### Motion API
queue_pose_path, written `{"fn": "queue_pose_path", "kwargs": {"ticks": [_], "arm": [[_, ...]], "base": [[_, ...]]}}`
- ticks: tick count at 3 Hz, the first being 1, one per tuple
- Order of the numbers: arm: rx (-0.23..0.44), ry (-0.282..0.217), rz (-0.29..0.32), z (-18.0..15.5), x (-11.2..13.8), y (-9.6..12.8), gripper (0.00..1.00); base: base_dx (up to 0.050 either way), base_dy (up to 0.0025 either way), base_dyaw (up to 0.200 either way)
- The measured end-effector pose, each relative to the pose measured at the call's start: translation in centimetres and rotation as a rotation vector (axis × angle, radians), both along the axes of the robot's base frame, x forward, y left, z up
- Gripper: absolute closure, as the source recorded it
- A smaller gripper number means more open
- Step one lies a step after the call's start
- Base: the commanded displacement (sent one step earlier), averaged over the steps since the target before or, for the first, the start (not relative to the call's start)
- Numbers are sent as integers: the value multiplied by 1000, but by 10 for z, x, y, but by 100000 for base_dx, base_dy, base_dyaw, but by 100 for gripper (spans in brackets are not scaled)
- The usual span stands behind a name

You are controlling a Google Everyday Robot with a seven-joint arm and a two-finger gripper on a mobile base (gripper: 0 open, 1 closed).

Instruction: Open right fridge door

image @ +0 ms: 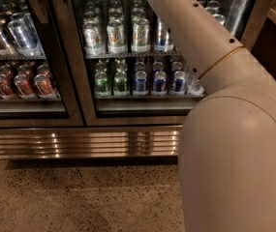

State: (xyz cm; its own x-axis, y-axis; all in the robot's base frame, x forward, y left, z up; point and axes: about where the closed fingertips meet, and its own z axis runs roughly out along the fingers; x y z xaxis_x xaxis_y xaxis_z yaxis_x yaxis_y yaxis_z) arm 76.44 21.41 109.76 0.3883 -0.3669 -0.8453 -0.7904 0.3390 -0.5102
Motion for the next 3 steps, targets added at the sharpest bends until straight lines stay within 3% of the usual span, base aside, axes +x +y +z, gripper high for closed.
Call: {"fn": "queue_pose_path", "kwargs": {"ticks": [1, 3], "arm": [[0, 0, 0, 0, 0, 0, 100], [-11, -4, -33, -5, 1, 8, 58]], "base": [[0, 0, 0], [0, 0, 0]]}}
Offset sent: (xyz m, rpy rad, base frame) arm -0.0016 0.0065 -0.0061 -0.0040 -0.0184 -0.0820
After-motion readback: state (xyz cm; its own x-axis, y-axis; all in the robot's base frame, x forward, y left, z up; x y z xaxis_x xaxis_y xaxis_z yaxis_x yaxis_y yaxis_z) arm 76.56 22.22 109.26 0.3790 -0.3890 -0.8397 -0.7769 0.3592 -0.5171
